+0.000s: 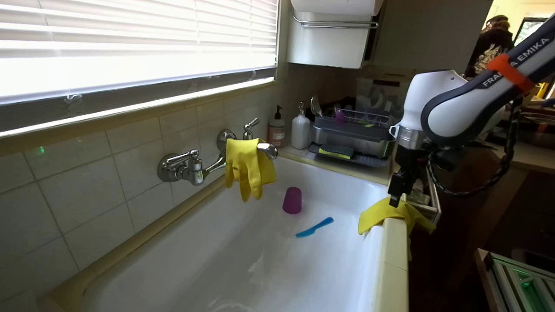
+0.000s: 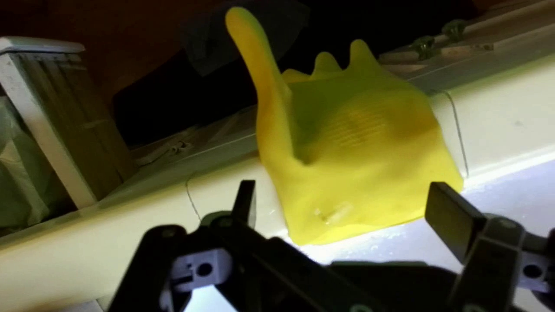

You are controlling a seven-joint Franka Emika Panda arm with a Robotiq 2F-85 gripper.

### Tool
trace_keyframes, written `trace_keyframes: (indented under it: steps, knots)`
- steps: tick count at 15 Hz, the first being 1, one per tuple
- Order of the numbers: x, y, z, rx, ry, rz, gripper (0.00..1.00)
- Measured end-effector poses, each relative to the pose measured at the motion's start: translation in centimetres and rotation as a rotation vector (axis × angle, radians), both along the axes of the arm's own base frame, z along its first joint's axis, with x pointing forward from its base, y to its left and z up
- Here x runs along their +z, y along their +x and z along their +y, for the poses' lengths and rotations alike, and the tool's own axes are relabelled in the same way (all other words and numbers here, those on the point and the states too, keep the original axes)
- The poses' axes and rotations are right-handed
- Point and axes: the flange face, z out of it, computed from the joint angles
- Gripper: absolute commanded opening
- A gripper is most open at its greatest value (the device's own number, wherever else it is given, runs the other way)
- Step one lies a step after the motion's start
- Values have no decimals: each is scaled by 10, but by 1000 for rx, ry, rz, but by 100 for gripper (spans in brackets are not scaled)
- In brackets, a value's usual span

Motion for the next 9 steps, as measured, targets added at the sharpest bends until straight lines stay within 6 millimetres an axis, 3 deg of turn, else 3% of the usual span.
trace_keyframes:
  steps: [9]
  knots:
    - [-8,23,2,-79,76,90,100]
